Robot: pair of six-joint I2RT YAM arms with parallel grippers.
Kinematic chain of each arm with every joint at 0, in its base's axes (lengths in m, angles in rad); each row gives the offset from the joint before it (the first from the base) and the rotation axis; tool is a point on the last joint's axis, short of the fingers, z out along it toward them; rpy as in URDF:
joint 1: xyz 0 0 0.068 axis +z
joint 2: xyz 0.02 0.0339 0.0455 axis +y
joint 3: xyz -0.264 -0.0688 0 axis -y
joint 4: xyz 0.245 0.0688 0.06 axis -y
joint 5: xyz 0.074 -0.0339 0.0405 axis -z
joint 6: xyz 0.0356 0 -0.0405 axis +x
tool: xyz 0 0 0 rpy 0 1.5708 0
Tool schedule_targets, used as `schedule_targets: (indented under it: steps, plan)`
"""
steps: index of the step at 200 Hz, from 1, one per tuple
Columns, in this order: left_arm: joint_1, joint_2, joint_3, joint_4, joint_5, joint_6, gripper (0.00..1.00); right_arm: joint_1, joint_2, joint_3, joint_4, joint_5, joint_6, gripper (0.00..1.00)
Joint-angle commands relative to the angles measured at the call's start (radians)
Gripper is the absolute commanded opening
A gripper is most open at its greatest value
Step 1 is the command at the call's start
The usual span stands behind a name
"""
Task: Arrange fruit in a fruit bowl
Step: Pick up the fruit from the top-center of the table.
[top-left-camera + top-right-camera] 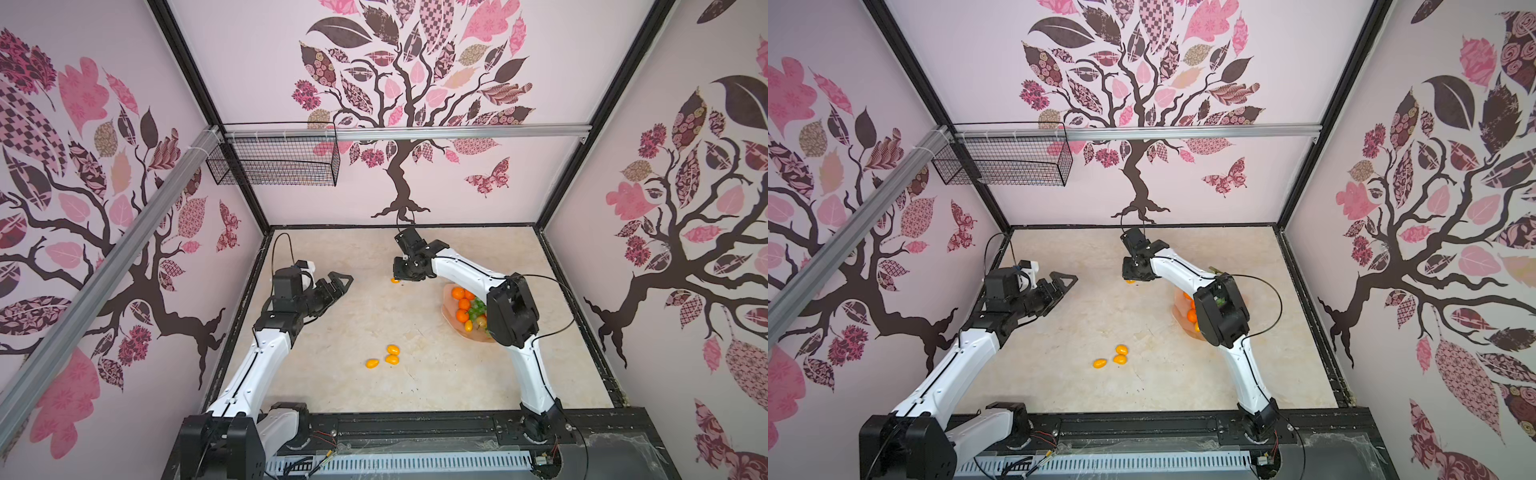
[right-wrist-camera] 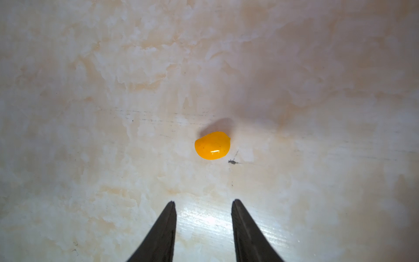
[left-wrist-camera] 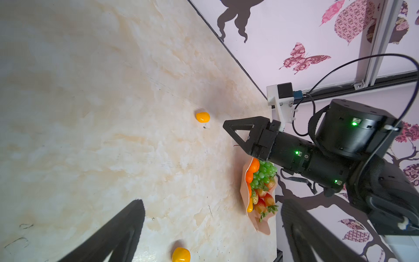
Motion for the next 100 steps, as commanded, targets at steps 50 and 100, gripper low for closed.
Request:
schedule_targets:
  steps: [50,100]
  plan:
    - [0.020,0.019,-0.008,0.024,0.055,0.002,0.98,0.009,0.297,0.399,-0.279,0.128,-0.019,0.44]
    - [0.019,0.025,-0.003,0.025,0.064,0.004,0.98,0.010,0.378,0.507,-0.290,0.160,-0.023,0.44]
